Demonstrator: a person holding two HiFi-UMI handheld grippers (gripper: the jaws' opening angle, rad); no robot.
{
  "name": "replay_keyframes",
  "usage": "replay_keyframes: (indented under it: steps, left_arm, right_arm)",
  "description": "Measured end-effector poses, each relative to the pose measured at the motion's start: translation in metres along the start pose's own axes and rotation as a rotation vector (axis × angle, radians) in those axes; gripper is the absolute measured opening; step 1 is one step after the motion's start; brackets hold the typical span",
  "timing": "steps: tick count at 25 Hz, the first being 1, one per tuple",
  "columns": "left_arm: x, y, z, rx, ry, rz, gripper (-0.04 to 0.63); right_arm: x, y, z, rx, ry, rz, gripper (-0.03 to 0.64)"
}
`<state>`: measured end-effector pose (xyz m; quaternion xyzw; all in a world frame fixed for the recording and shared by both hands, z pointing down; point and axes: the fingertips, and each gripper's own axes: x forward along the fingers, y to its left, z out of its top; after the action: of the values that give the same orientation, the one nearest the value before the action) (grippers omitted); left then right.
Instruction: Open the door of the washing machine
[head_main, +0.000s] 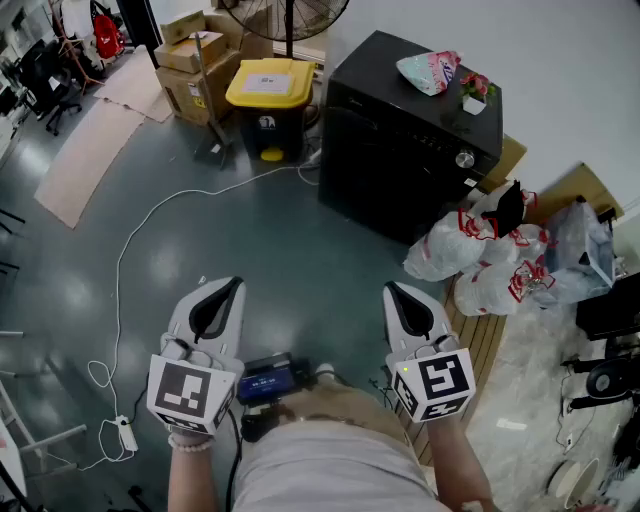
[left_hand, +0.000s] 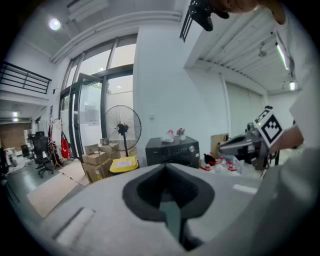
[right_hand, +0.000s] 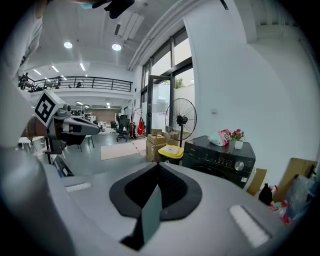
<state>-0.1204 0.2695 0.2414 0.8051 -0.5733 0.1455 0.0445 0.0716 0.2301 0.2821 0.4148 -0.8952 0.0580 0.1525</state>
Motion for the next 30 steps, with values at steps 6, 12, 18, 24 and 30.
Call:
replay_keyframes:
  steps: [6,12,18,24,30]
  left_arm:
    - [0.005,-0.007,0.003,-0.001,-0.007,-0.003,-0.006]
    - [0.007,-0.012,0.001,-0.003,-0.01,-0.004,-0.007]
    - [0.008,-0.014,0.002,-0.013,-0.009,0.0,-0.006]
    - [0.01,-0.015,0.005,-0.032,-0.013,0.006,0.044]
    - [0.011,-0.019,0.007,-0.041,-0.027,0.032,0.075]
  right_arm:
    - [-0.002,-0.006,-0.002,0.007,0.006,0.001,0.003]
    - [-0.004,-0.009,-0.005,0.011,0.001,0.007,0.003]
    - [-0.005,-0.012,-0.004,0.037,0.0,0.005,0.003]
    - [-0.002,-0.017,-0.004,0.055,0.0,0.004,0.006]
    - [0.001,-0.015,-0.007,0.074,-0.014,0.041,0.099]
